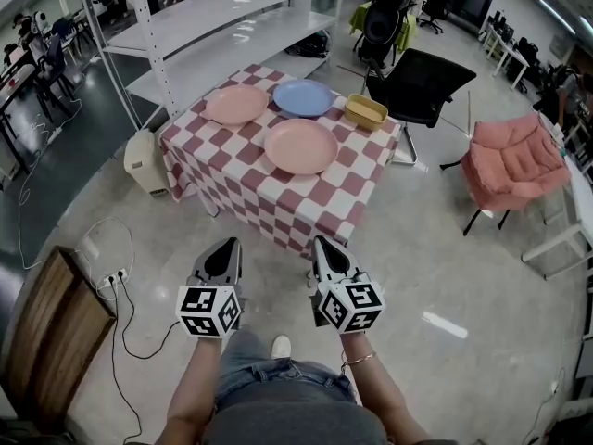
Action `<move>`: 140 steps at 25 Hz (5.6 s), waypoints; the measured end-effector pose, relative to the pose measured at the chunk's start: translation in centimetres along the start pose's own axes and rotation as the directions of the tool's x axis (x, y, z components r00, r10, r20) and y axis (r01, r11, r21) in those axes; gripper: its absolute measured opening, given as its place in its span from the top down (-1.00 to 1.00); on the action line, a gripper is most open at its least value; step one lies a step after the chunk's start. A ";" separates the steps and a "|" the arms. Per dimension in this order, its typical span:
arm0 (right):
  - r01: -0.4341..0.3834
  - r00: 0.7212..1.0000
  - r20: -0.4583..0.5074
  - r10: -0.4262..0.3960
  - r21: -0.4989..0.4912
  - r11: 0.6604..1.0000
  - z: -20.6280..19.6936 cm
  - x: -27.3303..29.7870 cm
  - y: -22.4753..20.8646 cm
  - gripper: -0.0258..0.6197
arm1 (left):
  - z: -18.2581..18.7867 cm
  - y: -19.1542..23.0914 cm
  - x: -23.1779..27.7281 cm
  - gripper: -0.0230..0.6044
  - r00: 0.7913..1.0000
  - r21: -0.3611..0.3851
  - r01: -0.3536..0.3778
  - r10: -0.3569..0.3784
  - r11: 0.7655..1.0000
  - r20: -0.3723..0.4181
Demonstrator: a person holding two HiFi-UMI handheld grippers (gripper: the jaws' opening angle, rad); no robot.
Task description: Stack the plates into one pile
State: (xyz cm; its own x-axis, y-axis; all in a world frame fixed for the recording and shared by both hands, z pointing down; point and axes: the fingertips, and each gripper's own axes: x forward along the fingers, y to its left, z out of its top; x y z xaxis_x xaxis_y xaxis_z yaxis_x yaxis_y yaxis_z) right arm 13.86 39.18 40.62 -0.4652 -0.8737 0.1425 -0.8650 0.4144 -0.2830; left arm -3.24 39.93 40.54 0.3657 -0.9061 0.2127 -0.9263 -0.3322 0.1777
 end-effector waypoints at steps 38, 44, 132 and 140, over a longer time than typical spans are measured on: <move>0.156 0.984 -0.089 -0.155 0.011 0.988 1.1 21.9 -7.2 0.89 | 2.7 14.7 21.4 0.88 0.995 -0.013 0.039 -0.040 0.999 -0.094; 0.221 0.970 -0.105 -0.218 0.012 0.975 1.5 25.2 -8.9 0.89 | 3.0 16.6 25.6 0.88 0.988 -0.023 0.085 -0.087 0.996 -0.124; 0.616 0.720 -0.443 -0.535 0.053 0.786 -3.8 28.8 -27.2 0.71 | -4.8 13.0 47.1 0.57 0.809 -0.031 0.239 -0.216 0.971 -0.546; 0.582 0.749 -0.419 -0.514 0.042 0.812 -1.2 31.4 -26.6 0.71 | -1.9 15.2 47.0 0.70 0.849 -0.036 0.141 -0.139 0.989 -0.509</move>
State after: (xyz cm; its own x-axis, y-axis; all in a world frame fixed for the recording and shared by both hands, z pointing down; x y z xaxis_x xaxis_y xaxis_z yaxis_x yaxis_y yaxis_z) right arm 22.04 1.03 53.79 0.0177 -0.7603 0.6493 -0.9652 -0.1824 -0.1873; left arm 0.05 -7.17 55.02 0.4856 -0.5900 0.6451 -0.8618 -0.4469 0.2400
